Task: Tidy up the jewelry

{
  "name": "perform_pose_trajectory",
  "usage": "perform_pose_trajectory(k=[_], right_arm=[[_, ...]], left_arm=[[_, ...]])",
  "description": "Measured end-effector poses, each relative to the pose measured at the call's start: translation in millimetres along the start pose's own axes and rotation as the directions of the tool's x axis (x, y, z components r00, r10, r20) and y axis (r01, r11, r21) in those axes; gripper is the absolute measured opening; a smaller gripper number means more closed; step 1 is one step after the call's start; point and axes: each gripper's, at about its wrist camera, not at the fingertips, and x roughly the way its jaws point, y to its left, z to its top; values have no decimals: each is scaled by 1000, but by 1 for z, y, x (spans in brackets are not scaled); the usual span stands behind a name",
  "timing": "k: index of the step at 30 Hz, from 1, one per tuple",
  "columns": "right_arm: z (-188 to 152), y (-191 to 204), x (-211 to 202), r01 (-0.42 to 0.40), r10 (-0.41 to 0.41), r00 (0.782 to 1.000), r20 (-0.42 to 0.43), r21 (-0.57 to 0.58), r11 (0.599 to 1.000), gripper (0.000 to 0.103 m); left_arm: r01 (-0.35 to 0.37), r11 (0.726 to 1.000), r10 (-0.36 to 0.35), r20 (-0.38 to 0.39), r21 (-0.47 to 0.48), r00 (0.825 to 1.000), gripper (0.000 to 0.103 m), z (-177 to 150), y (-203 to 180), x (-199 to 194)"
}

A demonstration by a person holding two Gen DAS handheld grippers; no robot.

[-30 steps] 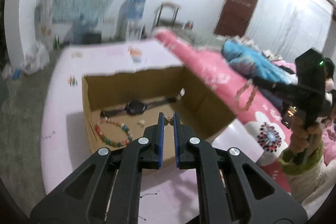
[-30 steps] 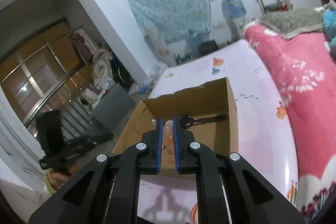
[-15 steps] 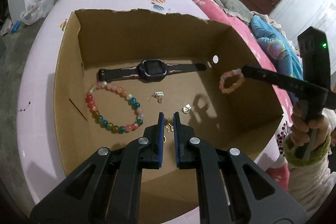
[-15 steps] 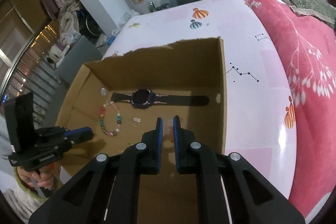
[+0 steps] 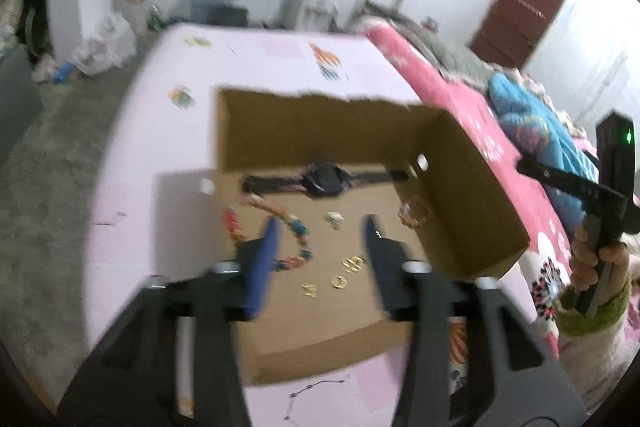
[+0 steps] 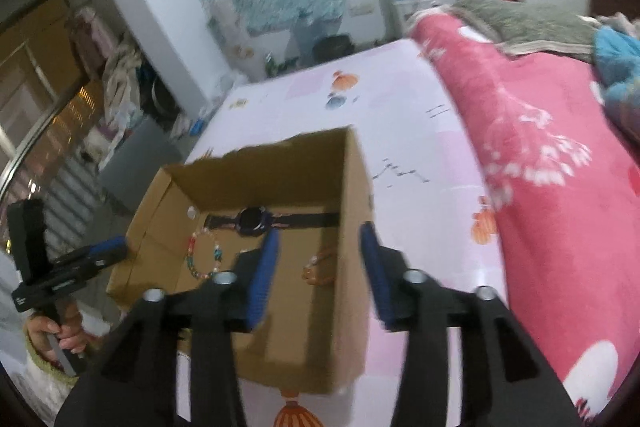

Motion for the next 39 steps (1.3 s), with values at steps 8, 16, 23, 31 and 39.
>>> perform_pose_trajectory(k=[8,16,23,31,39], right_arm=[[-42,-56,28,-51,95,982,-165,250,967,61],[-56,-18,42,-112,151,954,-260,158,981,61],[-64,-11,21,-82,114,962,-249,136,987,61],[-88,-17,-6,-52,87,969,-233,154,987,61],[-109,-15,-17,-25,57,973,-224,146,989,61]], left_arm=[[1,974,-13,-51,-228,999,82,-31,47,-3],[84,953,-120,-108,-291,987,82,-57,30,17],[104,956,-132,-86,-275,987,82,-64,25,-1],[132,958,-163,-104,-255,981,82,-84,10,-8],[150,951,-179,-87,-270,980,82,-108,3,-21]])
